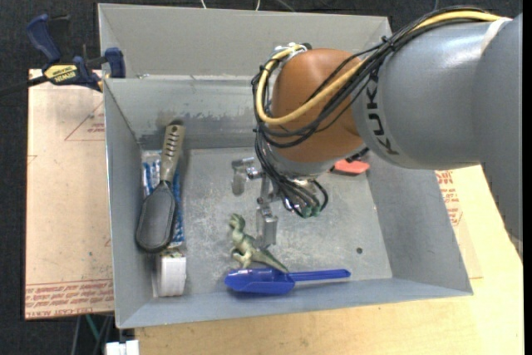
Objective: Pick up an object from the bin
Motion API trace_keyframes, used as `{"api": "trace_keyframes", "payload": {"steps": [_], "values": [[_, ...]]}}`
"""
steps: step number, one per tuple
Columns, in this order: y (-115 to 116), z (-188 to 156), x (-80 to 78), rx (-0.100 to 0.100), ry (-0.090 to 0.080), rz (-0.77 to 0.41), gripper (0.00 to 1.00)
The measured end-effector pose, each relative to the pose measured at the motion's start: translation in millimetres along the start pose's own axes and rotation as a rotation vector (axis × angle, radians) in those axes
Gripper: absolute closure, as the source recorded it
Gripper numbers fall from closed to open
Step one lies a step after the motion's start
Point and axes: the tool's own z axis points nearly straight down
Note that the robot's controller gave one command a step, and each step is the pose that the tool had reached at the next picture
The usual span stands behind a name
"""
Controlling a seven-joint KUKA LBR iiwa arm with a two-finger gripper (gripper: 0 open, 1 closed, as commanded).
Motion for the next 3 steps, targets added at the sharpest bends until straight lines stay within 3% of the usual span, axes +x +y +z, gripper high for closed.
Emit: {"api": "trace_keyframes", "payload": {"steps": [1,2,3], "values": [[17.7,49.0,42.9,-0.002,0.006,0.043,0.0],[25.5,60.9,45.0,0.0,-0.009,-0.155,0.0],[-30.6,87.2,63.7,-0.002,-0.016,-0.109,1.0]]}}
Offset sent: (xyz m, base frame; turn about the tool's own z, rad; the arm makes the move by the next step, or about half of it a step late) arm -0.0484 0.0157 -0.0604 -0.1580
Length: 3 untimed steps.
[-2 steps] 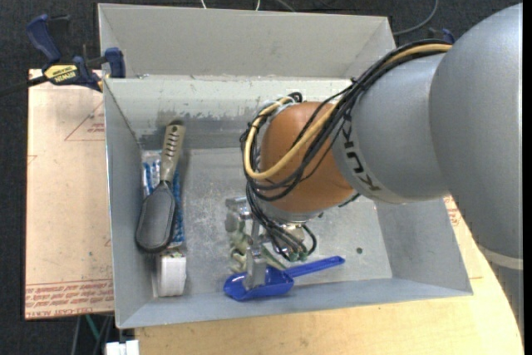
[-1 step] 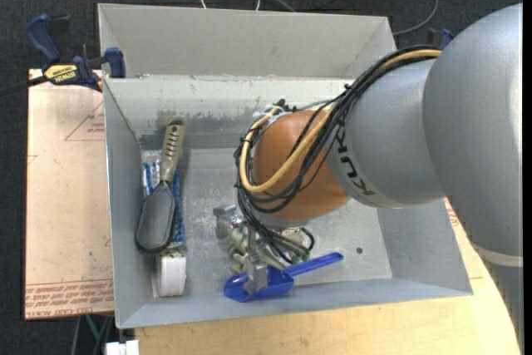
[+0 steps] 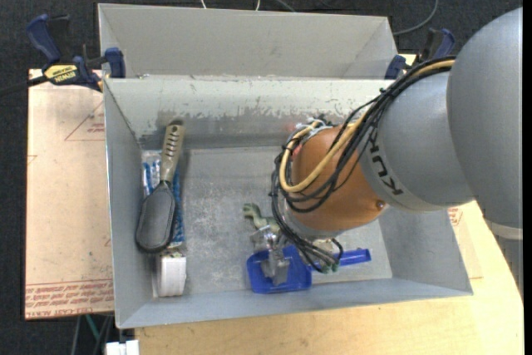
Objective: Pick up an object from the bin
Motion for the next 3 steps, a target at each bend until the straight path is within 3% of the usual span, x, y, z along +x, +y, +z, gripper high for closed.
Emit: {"api": "trace_keyframes", "payload": {"steps": [1,2,3], "values": [[0.0,0.0,0.0,0.0,0.0,0.0,1.0],[-2.0,-109.5,-12.3,-0.002,0.01,0.011,1.0],[-13.4,-16.3,-2.0,-0.003,0.0,0.036,1.0]]}}
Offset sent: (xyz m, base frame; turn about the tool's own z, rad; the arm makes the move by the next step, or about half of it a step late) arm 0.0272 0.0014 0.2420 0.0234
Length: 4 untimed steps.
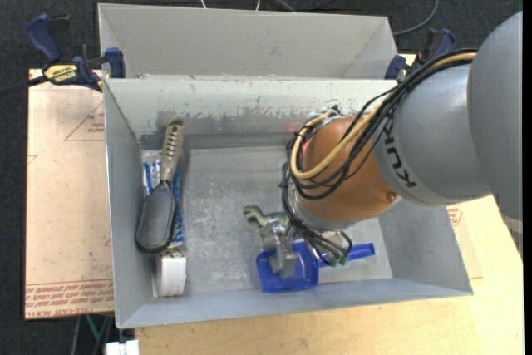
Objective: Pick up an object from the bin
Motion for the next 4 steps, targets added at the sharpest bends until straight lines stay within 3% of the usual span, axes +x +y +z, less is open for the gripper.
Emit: {"api": "trace_keyframes", "payload": {"steps": [1,2,3,4], "values": [[-6.6,-250.3,-1.8,0.003,-0.005,-0.042,1.0],[-8.0,-299.1,-3.0,0.004,-0.013,-0.051,1.0],[42.8,-239.4,-9.7,0.0,-0.005,-0.013,1.0],[1.1,-221.1,-29.8,0.006,-0.023,0.017,1.0]]}}
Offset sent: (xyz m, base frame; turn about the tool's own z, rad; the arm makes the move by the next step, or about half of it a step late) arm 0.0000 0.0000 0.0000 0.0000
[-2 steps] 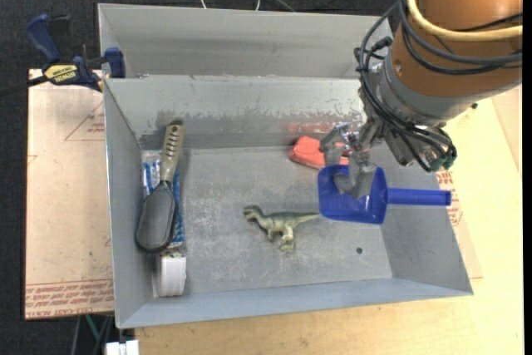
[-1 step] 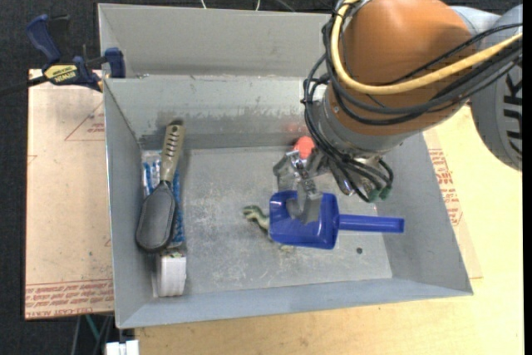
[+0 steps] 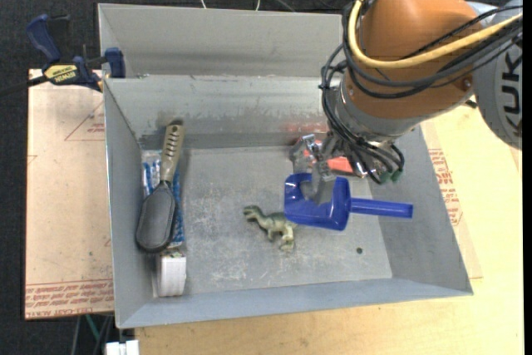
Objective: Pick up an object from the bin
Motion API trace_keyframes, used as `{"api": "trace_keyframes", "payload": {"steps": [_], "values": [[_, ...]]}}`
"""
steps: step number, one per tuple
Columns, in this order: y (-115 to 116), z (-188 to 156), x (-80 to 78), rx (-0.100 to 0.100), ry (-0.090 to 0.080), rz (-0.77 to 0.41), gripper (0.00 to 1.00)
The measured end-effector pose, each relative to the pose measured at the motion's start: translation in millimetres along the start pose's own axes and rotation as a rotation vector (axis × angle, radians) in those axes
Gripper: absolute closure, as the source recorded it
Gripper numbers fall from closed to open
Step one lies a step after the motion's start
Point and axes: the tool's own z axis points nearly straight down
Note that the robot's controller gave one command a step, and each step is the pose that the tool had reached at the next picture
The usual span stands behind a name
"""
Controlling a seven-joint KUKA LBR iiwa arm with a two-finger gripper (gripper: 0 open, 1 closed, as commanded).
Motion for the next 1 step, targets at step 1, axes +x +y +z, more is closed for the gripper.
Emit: {"api": "trace_keyframes", "payload": {"steps": [1], "values": [[2.3,38.6,-69.9,-0.005,0.001,-0.224,1.0]]}}
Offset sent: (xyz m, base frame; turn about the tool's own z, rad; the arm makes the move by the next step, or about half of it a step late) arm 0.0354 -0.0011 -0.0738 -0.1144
